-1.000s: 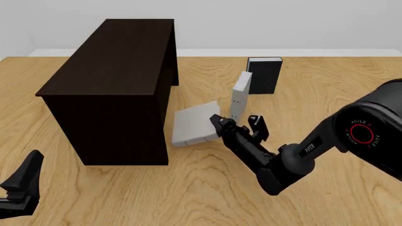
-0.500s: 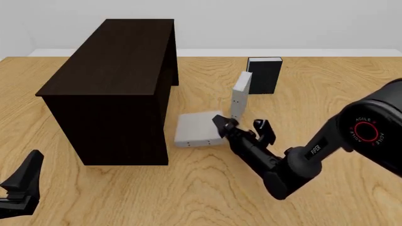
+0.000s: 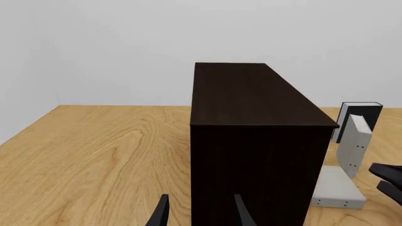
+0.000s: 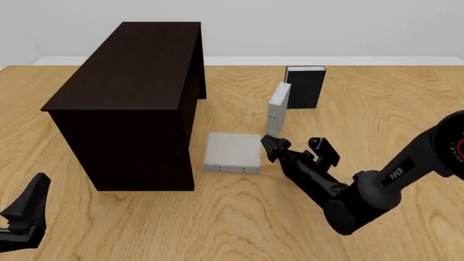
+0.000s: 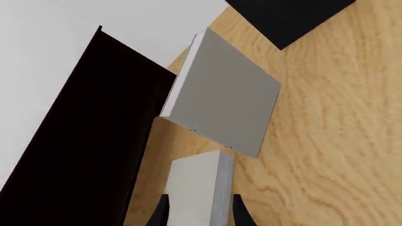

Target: Pick up the book on the right and place it under the cabinet shelf.

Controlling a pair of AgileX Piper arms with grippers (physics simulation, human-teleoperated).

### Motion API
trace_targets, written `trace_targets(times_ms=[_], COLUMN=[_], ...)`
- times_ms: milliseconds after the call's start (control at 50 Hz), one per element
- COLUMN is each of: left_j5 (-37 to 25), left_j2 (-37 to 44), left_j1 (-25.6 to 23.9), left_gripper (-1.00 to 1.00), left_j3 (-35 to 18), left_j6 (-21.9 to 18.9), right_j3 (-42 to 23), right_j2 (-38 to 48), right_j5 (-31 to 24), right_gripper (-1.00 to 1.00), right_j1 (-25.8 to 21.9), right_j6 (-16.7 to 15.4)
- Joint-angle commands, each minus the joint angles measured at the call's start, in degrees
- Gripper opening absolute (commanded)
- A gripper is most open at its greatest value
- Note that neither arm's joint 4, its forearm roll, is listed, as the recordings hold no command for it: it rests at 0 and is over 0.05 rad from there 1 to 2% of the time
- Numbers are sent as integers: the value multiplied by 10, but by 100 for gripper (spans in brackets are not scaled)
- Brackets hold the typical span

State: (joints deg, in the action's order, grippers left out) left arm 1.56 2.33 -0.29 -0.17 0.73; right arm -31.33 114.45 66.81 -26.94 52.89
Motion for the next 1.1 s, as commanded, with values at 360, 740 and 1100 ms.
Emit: trace_targets(times_ms=[360,740,1100], left_j5=[-1,0,-1], left_j2=[-1,-1,-3], left_j1=[0,0,0], left_gripper=[100,100,100], left_j3=[0,0,1], left_j6=[1,0,-1], right_j3=[-40,-61,-66], right_j2=[-184,-212,-204], right_j5=[-375,-482,-487], right_gripper=[100,100,100], right_j1=[0,29,34], right_j6=[-242,-319,-328])
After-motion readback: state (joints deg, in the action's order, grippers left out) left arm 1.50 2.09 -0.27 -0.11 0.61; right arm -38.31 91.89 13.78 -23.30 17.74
